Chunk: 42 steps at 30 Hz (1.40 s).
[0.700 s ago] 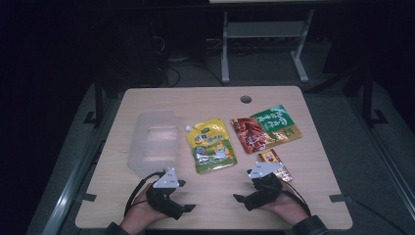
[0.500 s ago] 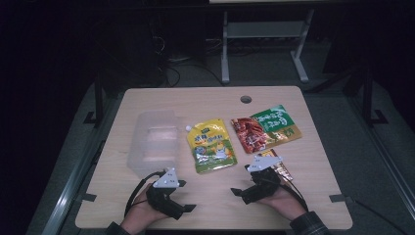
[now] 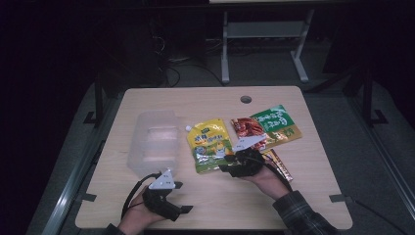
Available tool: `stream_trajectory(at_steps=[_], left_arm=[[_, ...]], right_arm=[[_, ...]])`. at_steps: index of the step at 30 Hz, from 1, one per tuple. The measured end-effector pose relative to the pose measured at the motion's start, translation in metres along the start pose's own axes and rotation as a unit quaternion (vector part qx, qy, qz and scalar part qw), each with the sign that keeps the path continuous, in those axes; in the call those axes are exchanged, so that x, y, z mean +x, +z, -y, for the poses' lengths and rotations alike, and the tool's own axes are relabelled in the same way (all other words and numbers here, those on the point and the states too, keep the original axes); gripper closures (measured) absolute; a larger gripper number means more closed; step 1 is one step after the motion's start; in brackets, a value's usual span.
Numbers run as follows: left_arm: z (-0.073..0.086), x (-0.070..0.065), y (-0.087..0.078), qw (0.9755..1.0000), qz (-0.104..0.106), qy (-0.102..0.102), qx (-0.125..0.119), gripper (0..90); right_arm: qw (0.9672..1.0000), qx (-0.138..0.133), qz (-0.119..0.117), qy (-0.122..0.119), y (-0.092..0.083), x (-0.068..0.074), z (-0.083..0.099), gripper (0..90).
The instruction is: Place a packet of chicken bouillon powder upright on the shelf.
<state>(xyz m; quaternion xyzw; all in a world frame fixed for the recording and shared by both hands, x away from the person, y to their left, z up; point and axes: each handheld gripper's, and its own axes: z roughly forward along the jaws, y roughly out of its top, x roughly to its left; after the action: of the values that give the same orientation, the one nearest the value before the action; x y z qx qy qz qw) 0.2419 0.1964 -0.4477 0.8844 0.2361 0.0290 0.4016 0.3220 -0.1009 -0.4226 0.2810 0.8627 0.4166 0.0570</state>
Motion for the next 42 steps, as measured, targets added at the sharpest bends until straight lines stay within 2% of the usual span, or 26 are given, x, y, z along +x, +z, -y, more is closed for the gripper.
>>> stream_trajectory(at_steps=[1, 2, 3, 5, 8, 13, 19, 20, 22, 25, 29, 31, 42], left_arm=[[0.000, 0.000, -0.002, 1.0000, -0.002, -0.002, -0.002, 13.1], [0.000, 0.000, -0.002, 1.0000, -0.002, -0.002, -0.002, 13.2], [0.001, 0.000, -0.004, 1.0000, -0.005, 0.003, 0.000, 13.2], [0.001, -0.001, -0.005, 1.0000, -0.005, -0.001, -0.005, 13.3], [0.002, 0.000, -0.004, 1.0000, -0.004, -0.004, -0.004, 13.3], [0.002, 0.000, -0.003, 1.0000, -0.001, -0.008, -0.003, 13.5], [0.002, 0.000, -0.002, 0.9999, 0.001, -0.010, -0.002, 13.5], [0.003, 0.000, -0.002, 0.9999, 0.001, -0.013, -0.002, 13.5], [0.003, 0.000, -0.002, 0.9999, 0.000, -0.012, -0.002, 13.5], [0.003, 0.000, -0.002, 0.9999, -0.001, -0.012, -0.001, 13.7], [0.003, 0.001, -0.003, 0.9999, -0.002, -0.013, 0.001, 13.8], [0.003, 0.000, -0.003, 0.9999, -0.002, -0.013, 0.000, 13.7], [0.003, 0.000, -0.003, 0.9999, 0.000, -0.013, 0.002, 13.8]], right_arm=[[1.0000, 0.002, 0.001, -0.005, 0.007, -0.001, -0.009, 69.7], [1.0000, 0.002, 0.001, -0.005, 0.007, -0.001, -0.009, 69.7], [0.9999, 0.000, -0.001, -0.011, 0.013, -0.003, -0.016, 77.5], [0.9998, 0.004, -0.001, -0.022, 0.018, -0.006, -0.022, 82.8], [0.9998, 0.007, -0.008, -0.019, 0.029, -0.010, -0.030, 89.6], [0.9992, 0.030, -0.001, -0.029, 0.048, -0.020, -0.036, 89.8], [0.9990, 0.040, 0.011, -0.015, 0.066, -0.033, -0.043, 89.9], [0.9988, 0.037, 0.017, -0.026, 0.069, -0.035, -0.043, 89.9], [0.9988, 0.044, 0.017, -0.016, 0.073, -0.037, -0.044, 89.9], [0.9982, 0.052, 0.022, -0.020, 0.079, -0.042, -0.042, 89.9], [0.9983, 0.052, 0.019, -0.016, 0.080, -0.045, -0.040, 90.0], [0.9980, 0.054, 0.023, -0.025, 0.080, -0.044, -0.040, 90.0], [0.9971, 0.065, 0.015, -0.038, 0.073, -0.037, -0.034, 90.0]])
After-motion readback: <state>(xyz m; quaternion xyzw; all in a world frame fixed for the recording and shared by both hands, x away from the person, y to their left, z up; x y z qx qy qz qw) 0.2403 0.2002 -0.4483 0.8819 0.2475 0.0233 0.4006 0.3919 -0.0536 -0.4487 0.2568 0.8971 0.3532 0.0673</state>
